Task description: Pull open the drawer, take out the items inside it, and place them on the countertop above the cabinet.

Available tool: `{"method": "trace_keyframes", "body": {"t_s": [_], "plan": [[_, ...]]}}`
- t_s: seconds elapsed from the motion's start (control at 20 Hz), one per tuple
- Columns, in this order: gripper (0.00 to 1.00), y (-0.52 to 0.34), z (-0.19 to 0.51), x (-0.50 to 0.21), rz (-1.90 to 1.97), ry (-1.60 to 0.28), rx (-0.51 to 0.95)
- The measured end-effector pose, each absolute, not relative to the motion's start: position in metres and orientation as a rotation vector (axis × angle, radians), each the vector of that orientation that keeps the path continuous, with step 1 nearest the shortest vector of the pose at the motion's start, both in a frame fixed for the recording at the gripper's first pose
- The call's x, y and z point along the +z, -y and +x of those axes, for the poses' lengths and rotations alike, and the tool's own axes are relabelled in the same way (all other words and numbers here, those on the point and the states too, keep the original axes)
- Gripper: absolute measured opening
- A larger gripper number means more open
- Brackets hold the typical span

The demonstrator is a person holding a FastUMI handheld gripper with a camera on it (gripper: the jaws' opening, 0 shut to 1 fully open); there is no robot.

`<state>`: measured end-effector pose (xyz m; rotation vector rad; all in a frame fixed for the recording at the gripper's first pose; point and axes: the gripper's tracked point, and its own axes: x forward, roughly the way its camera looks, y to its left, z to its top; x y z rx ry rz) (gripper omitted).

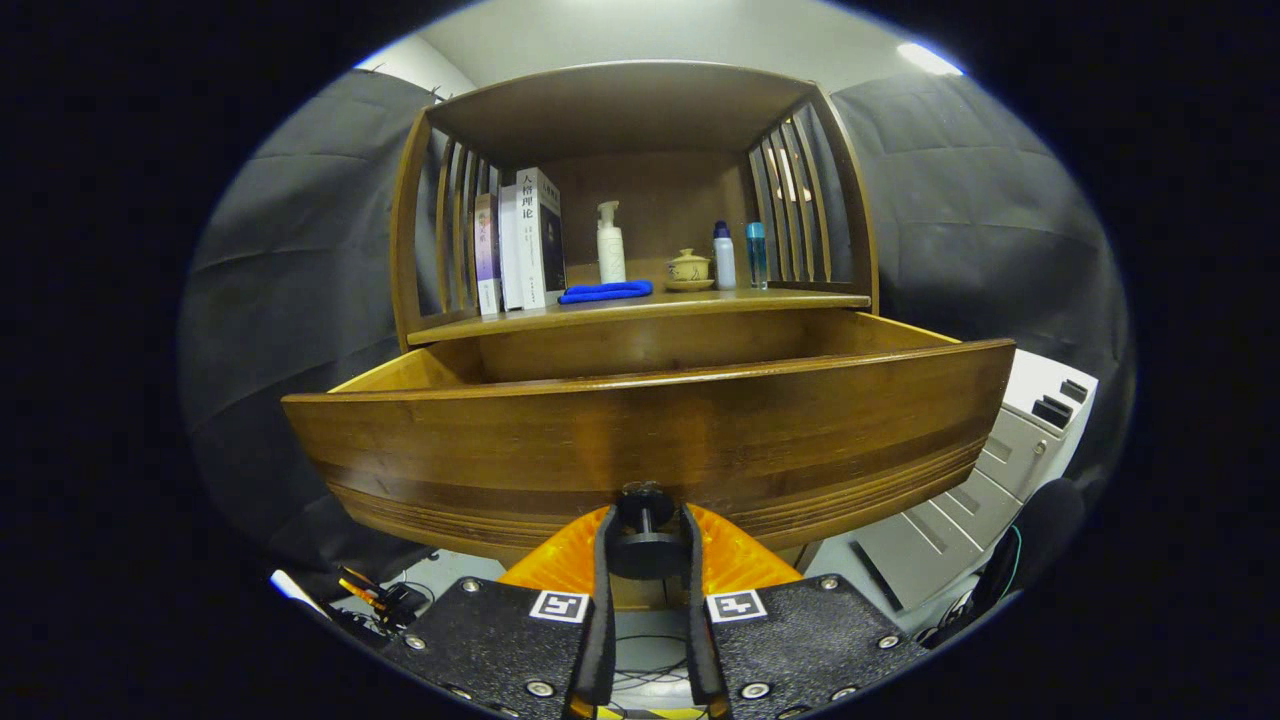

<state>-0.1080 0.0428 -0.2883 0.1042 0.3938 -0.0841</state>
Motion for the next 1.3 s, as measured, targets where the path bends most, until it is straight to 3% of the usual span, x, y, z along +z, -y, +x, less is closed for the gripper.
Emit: {"method": "trace_keyframes", "body": {"t_s": [0.4, 0.55, 0.9, 1.3], "plan": [[0.29, -0.043, -0.109, -0.289, 0.105, -0.413, -0.066], [0.38, -0.045, -0.113, -0.292, 0.103, -0.428, -0.037], [0.95, -0.029, -0.111, -0.220, 0.146, -0.257, -0.022], [0.95, -0.019, -0.061, -0.166, -0.091, -0.369, -0.051]]}}
